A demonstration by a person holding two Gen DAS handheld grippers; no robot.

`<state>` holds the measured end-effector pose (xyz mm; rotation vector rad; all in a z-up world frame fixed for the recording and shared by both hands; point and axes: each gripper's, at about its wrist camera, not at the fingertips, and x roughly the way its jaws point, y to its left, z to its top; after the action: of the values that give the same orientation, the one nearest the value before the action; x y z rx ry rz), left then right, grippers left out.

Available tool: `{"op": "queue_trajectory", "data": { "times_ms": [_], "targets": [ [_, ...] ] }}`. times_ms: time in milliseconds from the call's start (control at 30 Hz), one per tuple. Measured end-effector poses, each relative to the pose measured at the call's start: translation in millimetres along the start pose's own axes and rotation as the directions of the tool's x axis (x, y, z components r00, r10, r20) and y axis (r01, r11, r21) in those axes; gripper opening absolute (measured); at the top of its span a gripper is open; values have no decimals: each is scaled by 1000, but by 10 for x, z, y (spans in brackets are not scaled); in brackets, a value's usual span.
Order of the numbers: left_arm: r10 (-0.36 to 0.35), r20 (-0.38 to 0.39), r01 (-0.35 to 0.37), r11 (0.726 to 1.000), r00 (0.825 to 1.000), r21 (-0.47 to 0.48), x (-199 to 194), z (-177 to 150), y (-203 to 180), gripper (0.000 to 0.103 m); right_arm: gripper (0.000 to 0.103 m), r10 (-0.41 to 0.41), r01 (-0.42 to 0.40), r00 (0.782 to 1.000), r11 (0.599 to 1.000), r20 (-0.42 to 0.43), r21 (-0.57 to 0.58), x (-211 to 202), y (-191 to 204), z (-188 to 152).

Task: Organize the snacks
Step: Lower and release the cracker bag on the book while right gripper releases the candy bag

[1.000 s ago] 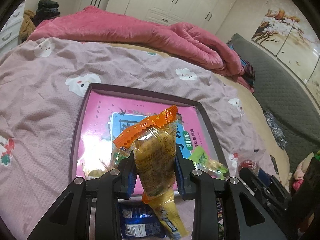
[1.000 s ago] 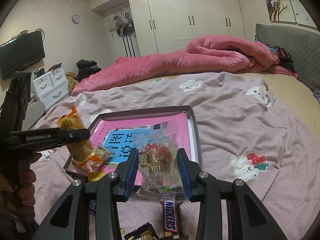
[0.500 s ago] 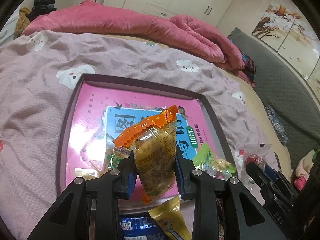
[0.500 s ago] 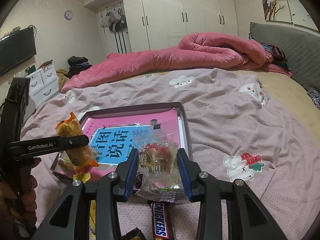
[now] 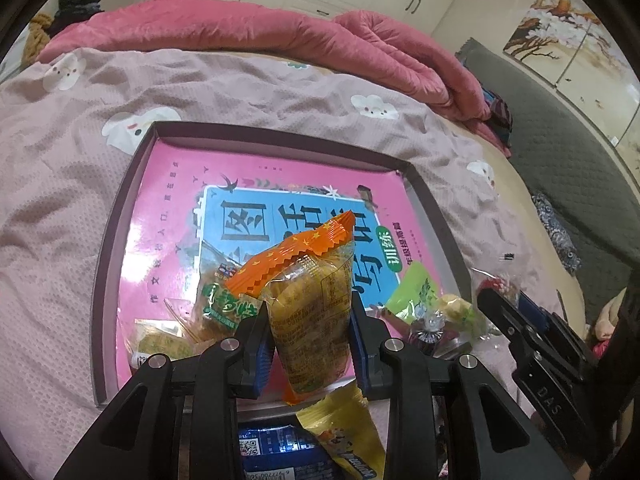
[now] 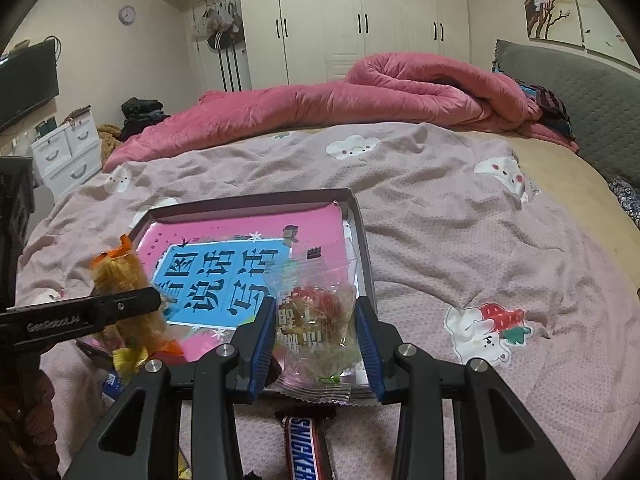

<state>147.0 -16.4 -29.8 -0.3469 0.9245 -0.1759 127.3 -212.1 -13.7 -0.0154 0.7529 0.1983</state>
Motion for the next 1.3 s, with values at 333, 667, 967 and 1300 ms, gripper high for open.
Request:
{"op": "queue_trajectory", "data": {
  "times_ms": [333,667,967,1300],
  "targets": [
    [4,-16,-4,1000,1000,-3,34,-18,19,33,39,28,-28,999,1000,-36,0,165,85,-31],
    [4,-26,-5,1000,1000,-5,53,-32,21,33,40,55,-54,997,998,-50,21,216,112,-50],
    [4,-29,-4,1000,1000,-5,57,-38,17,33,39,101,-101,993,995,-62,4,274,254,-37],
    [1,-33,-2,1000,999,-6,64,-36,27,33,40,111,-110,990,994,-85,10,309,276,-92]
  ]
}}
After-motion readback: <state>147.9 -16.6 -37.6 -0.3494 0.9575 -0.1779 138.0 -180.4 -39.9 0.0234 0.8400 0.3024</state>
